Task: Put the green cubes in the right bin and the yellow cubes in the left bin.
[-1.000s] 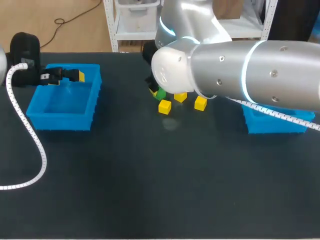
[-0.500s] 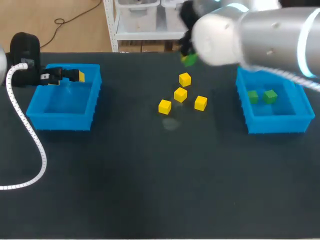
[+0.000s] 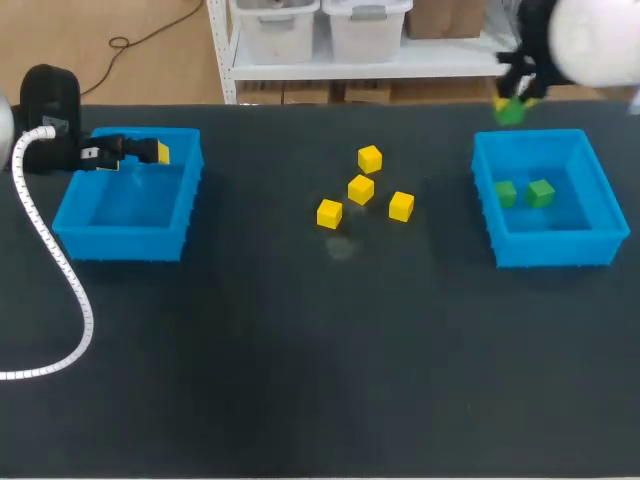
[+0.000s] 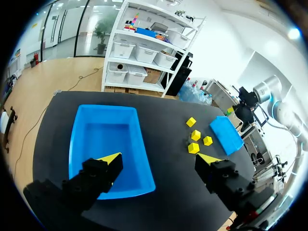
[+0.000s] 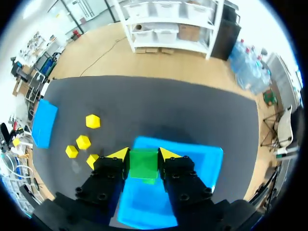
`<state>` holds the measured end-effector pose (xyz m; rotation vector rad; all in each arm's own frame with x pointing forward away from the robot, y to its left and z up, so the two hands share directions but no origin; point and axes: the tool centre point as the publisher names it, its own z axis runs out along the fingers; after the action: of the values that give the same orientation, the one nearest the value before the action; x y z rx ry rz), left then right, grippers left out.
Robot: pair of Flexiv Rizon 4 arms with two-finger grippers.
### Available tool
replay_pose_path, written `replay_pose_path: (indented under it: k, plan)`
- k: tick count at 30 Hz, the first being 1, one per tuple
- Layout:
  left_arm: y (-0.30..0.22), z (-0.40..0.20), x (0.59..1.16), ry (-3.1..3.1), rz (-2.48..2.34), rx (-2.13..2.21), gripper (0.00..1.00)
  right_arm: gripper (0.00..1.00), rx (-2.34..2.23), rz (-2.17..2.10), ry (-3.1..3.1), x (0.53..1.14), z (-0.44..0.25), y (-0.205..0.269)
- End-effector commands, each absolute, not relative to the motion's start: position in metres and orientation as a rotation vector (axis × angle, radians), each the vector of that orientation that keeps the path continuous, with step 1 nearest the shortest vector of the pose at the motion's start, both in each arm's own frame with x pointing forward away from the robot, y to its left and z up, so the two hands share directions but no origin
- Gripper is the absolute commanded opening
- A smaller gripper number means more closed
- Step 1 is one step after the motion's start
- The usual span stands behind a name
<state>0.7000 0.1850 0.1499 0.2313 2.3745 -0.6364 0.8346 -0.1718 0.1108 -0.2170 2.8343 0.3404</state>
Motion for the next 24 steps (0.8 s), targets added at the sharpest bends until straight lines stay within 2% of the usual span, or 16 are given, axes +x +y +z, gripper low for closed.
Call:
replay_pose_path:
  k: [1, 16, 17, 18, 19, 24]
  plan:
    - [0.185, 0.15, 0.7, 2.374, -0.636, 0.231, 1.0, 0.0, -0.144, 0.372, 2.562, 0.789, 0.097, -0.198]
    - [0.185, 0.15, 0.7, 2.374, -0.636, 0.231, 1.0, 0.0, -0.162, 0.355, 2.599, 0.78, 0.067, -0.196]
    - [0.185, 0.15, 0.7, 2.374, -0.636, 0.231, 1.0, 0.13, -0.176, 0.335, 2.594, 0.78, 0.067, -0.197]
    - [0.185, 0.15, 0.7, 2.374, -0.636, 0.231, 1.0, 0.41, -0.184, 0.307, 2.586, 0.78, 0.067, -0.196]
    - [0.185, 0.15, 0.7, 2.374, -0.636, 0.231, 1.0, 1.0, -0.197, 0.31, 2.579, 0.78, 0.067, -0.196]
    - [0.185, 0.15, 0.7, 2.374, -0.636, 0.231, 1.0, 1.0, -0.207, 0.319, 2.574, 0.781, 0.067, -0.194]
